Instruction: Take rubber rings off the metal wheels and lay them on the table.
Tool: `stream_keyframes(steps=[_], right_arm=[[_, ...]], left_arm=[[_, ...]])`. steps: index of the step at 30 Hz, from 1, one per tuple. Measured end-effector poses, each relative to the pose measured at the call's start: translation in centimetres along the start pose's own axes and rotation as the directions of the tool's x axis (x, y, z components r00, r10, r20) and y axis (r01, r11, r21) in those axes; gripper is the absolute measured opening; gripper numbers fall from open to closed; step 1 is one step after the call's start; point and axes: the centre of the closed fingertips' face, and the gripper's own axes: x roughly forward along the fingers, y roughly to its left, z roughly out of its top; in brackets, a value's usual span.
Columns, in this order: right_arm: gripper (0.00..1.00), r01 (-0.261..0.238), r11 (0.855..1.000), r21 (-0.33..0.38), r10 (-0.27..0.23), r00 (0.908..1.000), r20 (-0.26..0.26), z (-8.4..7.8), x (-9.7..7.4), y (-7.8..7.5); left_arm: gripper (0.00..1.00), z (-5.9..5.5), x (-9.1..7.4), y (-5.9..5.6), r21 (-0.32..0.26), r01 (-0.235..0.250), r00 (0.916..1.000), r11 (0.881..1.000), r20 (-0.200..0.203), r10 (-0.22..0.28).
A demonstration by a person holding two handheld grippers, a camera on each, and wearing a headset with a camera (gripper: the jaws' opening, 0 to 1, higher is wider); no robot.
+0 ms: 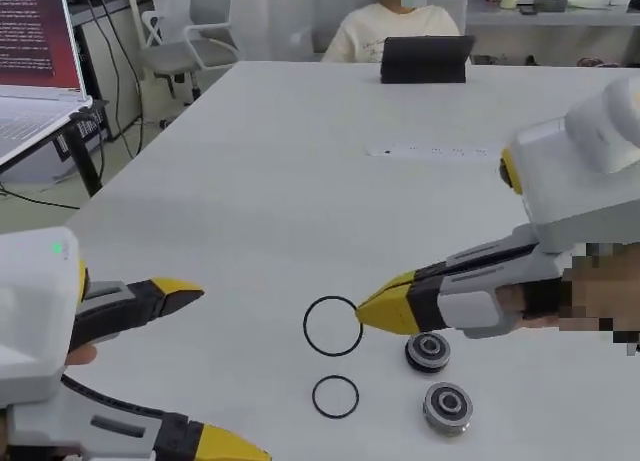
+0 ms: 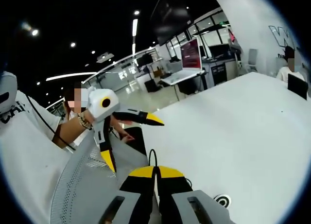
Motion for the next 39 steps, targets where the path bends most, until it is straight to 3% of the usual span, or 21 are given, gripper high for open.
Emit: stream_keyframes(steps=[10,25,39], right_arm=[[0.00,-0.009,1.000,-0.028,0.007,0.9961,-0.088,-1.7,1.5,-0.6],[0.00,0.021,0.999,0.028,-0.017,0.9902,-0.139,-4.1,3.2,-2.6],[0.00,0.048,0.994,0.095,-0.033,0.9875,-0.154,-6.5,3.5,-3.9]], left_arm=[[0.97,-0.1,0.1,-0.1,-0.008,0.000,1.0000,1.000,0.000,0.000],[0.97,-0.6,0.4,-0.4,-0.038,0.015,0.9997,0.999,-0.016,-0.016],[0.97,-1.0,0.7,-0.6,-0.067,0.020,0.9991,0.998,-0.035,-0.022]])
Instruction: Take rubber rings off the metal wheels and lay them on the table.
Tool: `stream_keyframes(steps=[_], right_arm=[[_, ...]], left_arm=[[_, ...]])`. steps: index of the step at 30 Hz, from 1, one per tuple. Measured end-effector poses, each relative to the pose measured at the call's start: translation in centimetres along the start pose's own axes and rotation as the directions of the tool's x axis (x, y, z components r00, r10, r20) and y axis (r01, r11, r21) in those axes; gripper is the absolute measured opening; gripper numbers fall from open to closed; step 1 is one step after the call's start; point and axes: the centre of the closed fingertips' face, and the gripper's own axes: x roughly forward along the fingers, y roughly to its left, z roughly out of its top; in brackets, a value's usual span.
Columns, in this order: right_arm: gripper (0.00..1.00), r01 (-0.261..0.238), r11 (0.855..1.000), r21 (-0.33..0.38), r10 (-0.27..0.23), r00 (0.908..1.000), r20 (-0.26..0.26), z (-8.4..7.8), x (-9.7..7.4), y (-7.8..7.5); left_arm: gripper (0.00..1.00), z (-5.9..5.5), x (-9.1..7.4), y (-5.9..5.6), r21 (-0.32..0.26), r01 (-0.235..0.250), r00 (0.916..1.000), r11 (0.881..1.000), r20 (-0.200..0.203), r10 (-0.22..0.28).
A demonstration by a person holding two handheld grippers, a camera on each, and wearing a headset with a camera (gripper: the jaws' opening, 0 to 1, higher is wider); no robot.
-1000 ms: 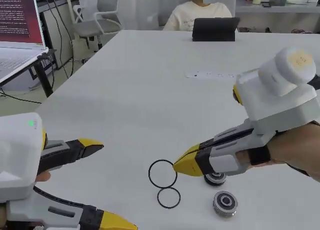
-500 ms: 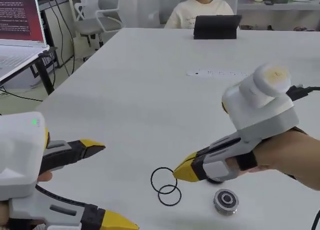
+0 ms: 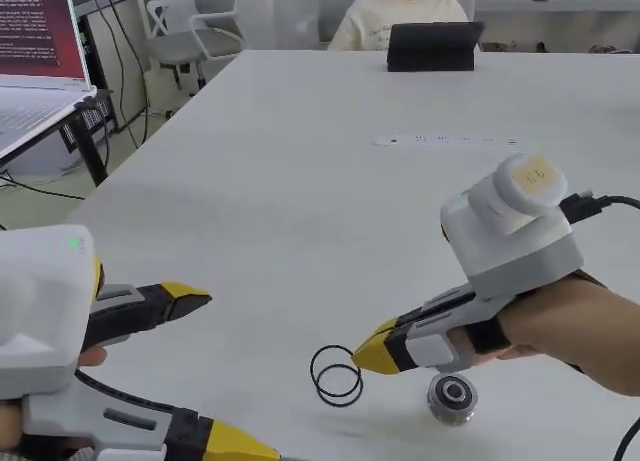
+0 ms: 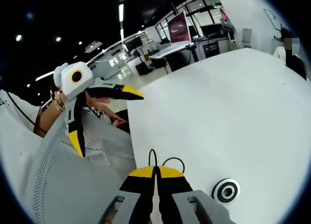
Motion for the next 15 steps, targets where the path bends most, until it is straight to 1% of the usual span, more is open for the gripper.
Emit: stream_keyframes(steps=[6,10,12,13,15], right_arm=[[0.00,0.015,1.000,0.011,-0.015,0.9995,-0.028,-1.1,0.4,-0.7],[0.00,0.022,1.000,0.007,-0.022,0.9989,-0.042,-1.5,0.6,-0.9],[0.00,0.024,1.000,0.008,-0.023,0.9987,-0.045,-1.6,0.6,-1.1],[0.00,0.026,1.000,0.008,-0.025,0.9986,-0.048,-1.7,0.6,-1.1],[0.00,0.027,1.000,0.010,-0.027,0.9984,-0.050,-1.8,0.7,-1.2]], left_arm=[[0.97,-0.2,0.1,0.1,-0.021,-0.007,1.0000,1.000,-0.002,0.007],[0.97,-0.7,0.2,0.3,-0.069,-0.016,0.9998,0.997,-0.013,0.015],[0.97,-0.6,0.2,0.4,-0.088,-0.018,0.9998,0.996,-0.003,0.018],[0.97,-0.4,0.1,0.4,-0.093,-0.021,0.9997,0.995,0.009,0.022],[0.97,-0.3,0.1,0.4,-0.098,-0.023,0.9995,0.995,0.021,0.025]])
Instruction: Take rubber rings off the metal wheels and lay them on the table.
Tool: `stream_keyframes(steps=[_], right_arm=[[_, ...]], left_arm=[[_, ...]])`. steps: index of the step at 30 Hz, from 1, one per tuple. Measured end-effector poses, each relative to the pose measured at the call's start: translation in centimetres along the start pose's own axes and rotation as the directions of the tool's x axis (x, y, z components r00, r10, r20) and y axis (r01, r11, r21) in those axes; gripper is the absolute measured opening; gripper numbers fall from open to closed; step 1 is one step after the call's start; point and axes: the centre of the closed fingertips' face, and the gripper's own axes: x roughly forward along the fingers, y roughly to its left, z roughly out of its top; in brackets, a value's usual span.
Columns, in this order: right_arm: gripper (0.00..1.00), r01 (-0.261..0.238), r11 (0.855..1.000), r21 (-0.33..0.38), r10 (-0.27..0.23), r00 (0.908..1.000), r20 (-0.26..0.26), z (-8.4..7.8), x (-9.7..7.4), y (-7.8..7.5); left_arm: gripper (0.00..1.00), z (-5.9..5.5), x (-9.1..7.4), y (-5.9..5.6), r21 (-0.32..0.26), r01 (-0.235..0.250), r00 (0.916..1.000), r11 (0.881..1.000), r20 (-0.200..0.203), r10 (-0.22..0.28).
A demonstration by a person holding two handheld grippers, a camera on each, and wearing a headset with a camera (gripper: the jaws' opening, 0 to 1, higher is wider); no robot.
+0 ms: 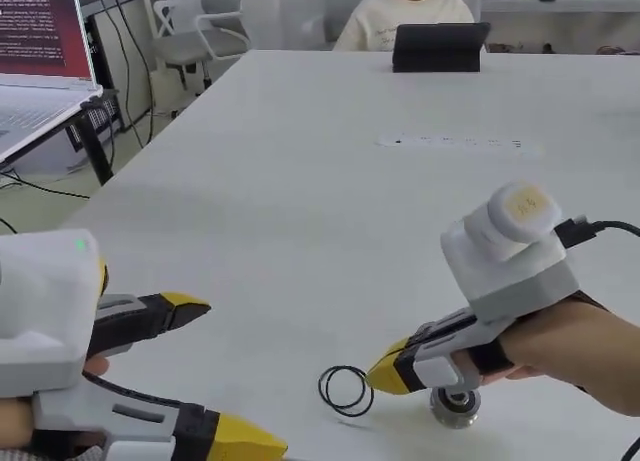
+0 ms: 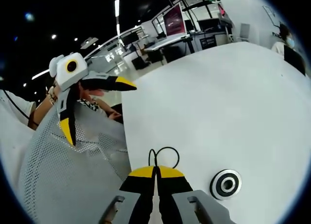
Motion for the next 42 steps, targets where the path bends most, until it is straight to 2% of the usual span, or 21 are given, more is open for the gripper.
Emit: stream_keyframes(steps=[9,17,25,29,42], right_arm=[[0.00,0.016,0.999,0.037,-0.016,0.9999,0.006,-0.3,0.4,-0.8],[0.00,0.044,0.998,0.044,-0.044,0.9990,0.005,-0.5,0.5,-1.3],[0.00,0.072,0.997,0.032,-0.072,0.9974,-0.003,-0.9,0.4,-2.0],[0.00,0.093,0.996,0.003,-0.093,0.9956,-0.014,-1.1,0.4,-2.3],[0.03,0.115,0.993,-0.024,-0.115,0.9933,-0.011,-0.9,-0.2,-2.9]], left_arm=[[0.96,0.0,0.0,0.1,-0.040,0.000,0.9999,0.999,0.011,0.001],[0.95,-0.1,0.0,0.2,-0.043,-0.006,1.0000,0.999,0.006,0.007],[0.94,-0.3,0.0,0.2,-0.042,-0.008,1.0000,0.999,-0.005,0.008],[0.93,-0.3,0.0,0.2,-0.053,-0.008,1.0000,0.999,-0.002,0.008],[0.91,-0.3,0.0,0.2,-0.058,-0.007,1.0000,0.998,-0.007,0.007]])
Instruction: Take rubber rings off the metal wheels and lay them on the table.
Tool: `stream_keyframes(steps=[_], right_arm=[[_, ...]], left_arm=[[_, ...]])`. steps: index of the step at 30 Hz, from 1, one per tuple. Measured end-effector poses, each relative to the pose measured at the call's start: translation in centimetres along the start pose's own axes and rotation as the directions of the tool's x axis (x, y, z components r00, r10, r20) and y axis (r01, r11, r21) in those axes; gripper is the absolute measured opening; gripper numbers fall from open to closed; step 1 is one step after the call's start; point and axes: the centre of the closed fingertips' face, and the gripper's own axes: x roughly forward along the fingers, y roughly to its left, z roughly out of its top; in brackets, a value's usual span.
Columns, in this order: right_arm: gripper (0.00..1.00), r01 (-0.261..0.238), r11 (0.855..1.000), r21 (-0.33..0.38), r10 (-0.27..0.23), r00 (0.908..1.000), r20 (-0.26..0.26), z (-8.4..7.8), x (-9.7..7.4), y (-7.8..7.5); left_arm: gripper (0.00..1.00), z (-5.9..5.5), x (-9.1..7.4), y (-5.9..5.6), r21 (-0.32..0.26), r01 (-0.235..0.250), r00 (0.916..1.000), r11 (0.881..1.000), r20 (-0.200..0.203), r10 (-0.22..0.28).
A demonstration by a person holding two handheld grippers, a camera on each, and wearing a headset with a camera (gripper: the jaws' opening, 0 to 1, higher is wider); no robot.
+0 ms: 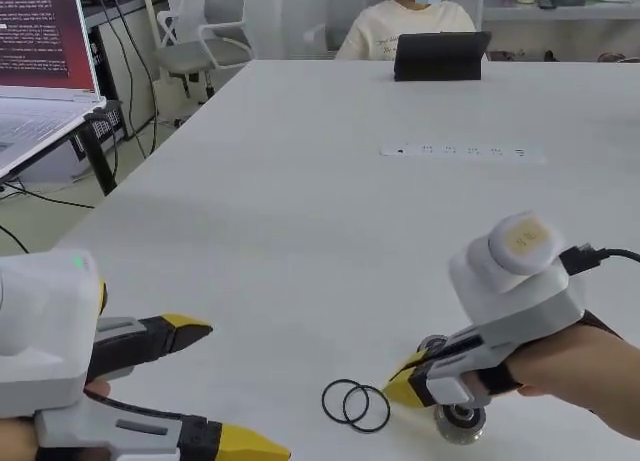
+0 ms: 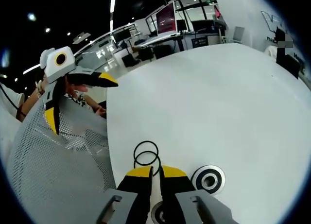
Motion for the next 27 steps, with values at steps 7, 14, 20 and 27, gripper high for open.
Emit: stream_keyframes(steps=[7,14,20,27], right_arm=[[0.04,0.012,1.000,-0.010,-0.011,0.9991,0.042,1.2,-1.0,-0.3],[0.07,0.021,1.000,-0.020,-0.019,0.9952,0.096,2.4,-2.3,-0.4],[0.10,0.035,0.999,-0.033,-0.030,0.9886,0.148,3.6,-3.6,-0.6],[0.11,0.050,0.999,-0.016,-0.045,0.9727,0.228,5.1,-5.4,-1.0]], left_arm=[[0.90,0.0,0.0,0.0,-0.003,-0.002,1.0000,1.000,0.003,0.002],[0.90,0.0,0.0,0.0,0.000,-0.001,1.0000,1.000,0.000,0.001],[0.90,0.0,0.0,0.0,0.001,0.004,1.0000,1.000,-0.002,-0.004],[0.90,0.0,0.1,-0.2,0.001,0.009,1.0000,1.000,-0.001,-0.009]])
